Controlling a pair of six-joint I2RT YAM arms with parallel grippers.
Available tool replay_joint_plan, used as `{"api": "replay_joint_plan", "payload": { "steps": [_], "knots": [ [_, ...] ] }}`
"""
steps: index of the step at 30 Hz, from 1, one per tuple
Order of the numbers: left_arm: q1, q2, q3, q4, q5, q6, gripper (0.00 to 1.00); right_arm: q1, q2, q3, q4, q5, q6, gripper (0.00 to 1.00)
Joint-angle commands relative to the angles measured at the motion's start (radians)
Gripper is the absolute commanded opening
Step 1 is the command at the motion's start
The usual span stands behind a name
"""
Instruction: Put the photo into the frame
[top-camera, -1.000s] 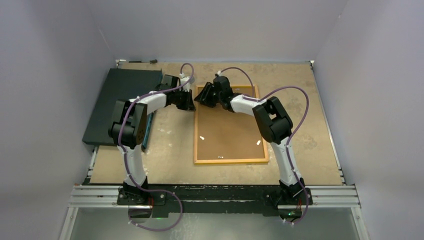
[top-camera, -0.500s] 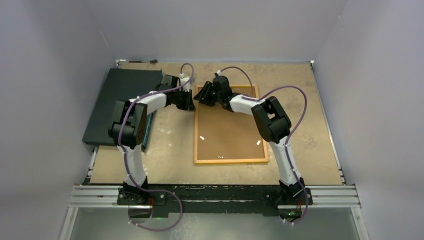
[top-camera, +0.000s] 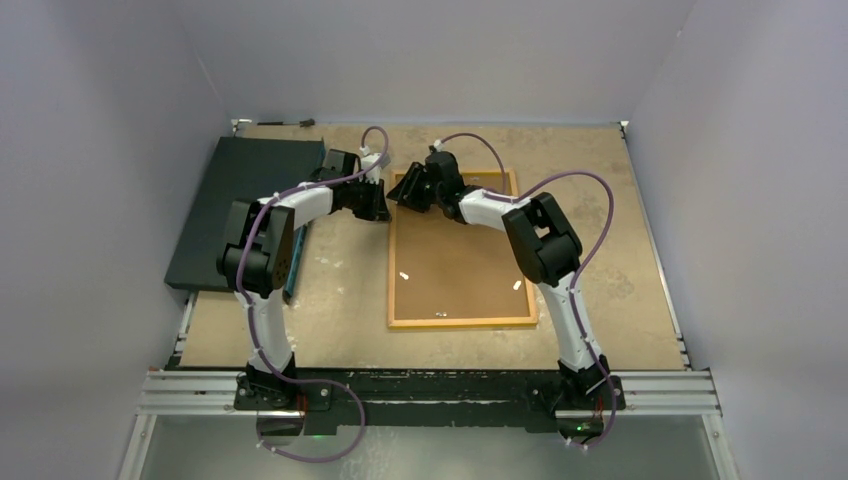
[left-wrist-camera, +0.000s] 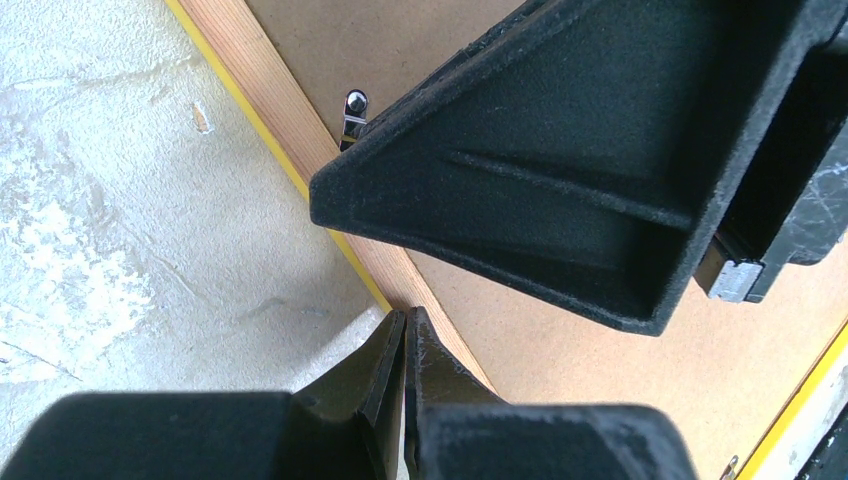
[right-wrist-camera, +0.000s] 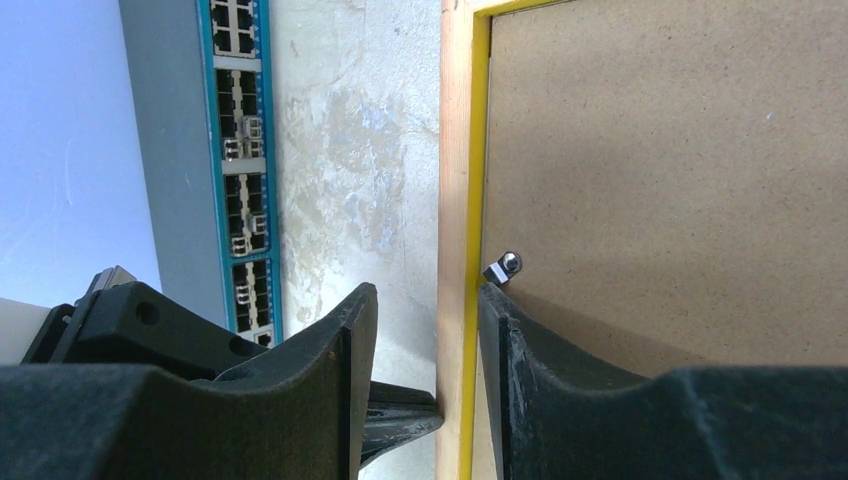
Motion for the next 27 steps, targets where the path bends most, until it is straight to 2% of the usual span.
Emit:
{"api": "replay_joint_plan", "payload": {
  "steps": [1, 5, 12, 19, 27],
  "knots": [
    [-0.007, -0.017, -0.014, -0.006, 0.005, 0.021, 0.00, -0.002, 0.027, 0.019, 0.026, -0.015, 0.007, 0.45],
    [-0.007, -0.020, -0.011, -0.010, 0.003, 0.021, 0.00, -0.023, -0.002, 0.016, 0.012, -0.067, -0.001, 0.45],
    [-0.005, -0.033, -0.013, -0.013, 0.001, 0.023, 0.00, -0.117, -0.123, -0.045, 0.041, -0.082, -0.059, 0.51],
    [-0.005, -0.033, -0.013, -0.012, 0.000, 0.024, 0.00, -0.126, -0.072, -0.008, 0.034, -0.100, -0.083, 0.54],
    [-0.005, -0.034, -0.017, -0.008, -0.002, 0.029, 0.00, -0.060, -0.029, 0.003, 0.030, -0.119, -0.065, 0.54]
  ]
}}
